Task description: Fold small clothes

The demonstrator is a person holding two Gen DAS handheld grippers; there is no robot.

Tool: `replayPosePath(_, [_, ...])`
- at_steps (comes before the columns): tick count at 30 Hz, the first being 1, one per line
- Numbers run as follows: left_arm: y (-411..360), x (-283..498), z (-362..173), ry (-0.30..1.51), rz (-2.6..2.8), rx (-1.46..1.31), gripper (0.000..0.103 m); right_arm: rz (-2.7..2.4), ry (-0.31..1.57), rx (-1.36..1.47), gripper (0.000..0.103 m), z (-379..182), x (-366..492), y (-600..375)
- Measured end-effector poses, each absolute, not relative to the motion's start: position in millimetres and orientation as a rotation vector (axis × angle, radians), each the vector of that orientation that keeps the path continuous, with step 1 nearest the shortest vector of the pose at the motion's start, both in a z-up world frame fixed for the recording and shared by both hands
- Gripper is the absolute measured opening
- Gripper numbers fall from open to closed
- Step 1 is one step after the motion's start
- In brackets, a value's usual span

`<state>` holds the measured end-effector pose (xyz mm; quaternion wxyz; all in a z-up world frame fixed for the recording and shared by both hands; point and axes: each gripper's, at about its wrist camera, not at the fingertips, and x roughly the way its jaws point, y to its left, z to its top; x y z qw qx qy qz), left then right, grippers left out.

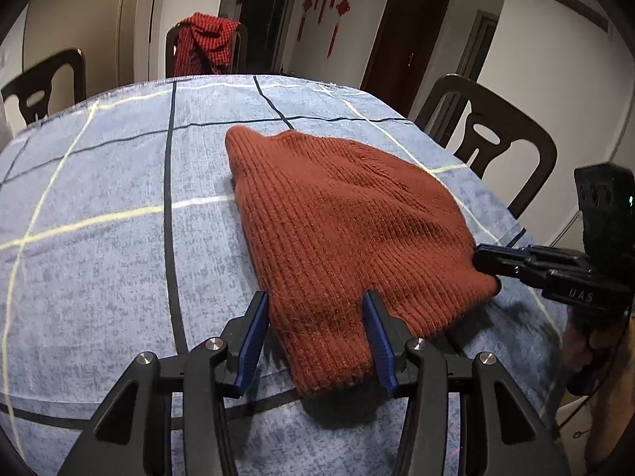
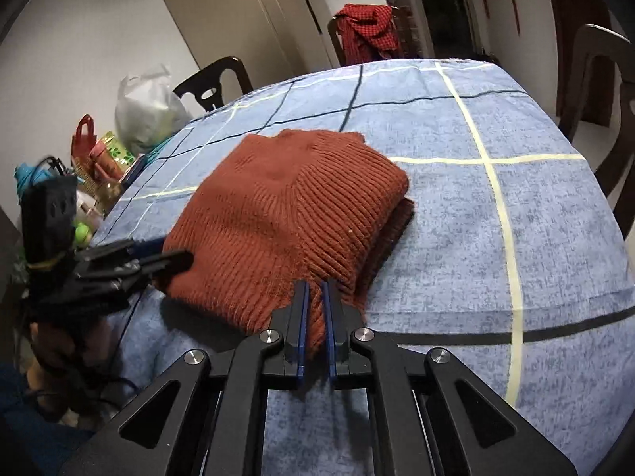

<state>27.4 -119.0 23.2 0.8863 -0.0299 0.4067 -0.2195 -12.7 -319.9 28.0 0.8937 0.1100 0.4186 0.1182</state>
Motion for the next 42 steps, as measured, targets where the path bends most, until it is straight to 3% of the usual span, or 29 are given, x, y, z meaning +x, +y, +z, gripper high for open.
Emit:
replayPosePath(8, [-120, 42, 54, 0.766, -0.434, -0.011, 0.052, 0.208, 0.8, 0.231, 0.008, 57, 6, -326])
replayPosePath(17, [-142, 96, 36, 0.8, -0.364, 0.034, 0.052, 0.141, 0.867, 0.283, 0.008, 23, 66, -337])
replayPosePath(32, [-144, 94, 25, 0.801, -0.348, 0.034, 0.053, 0.104, 0.857, 0.231, 0.009, 21, 67, -334])
replayPosePath(42, [-129, 63, 50, 0.757, -0.331, 0.032, 0.053, 0.178, 0.764, 0.169, 0.016, 54, 20, -315])
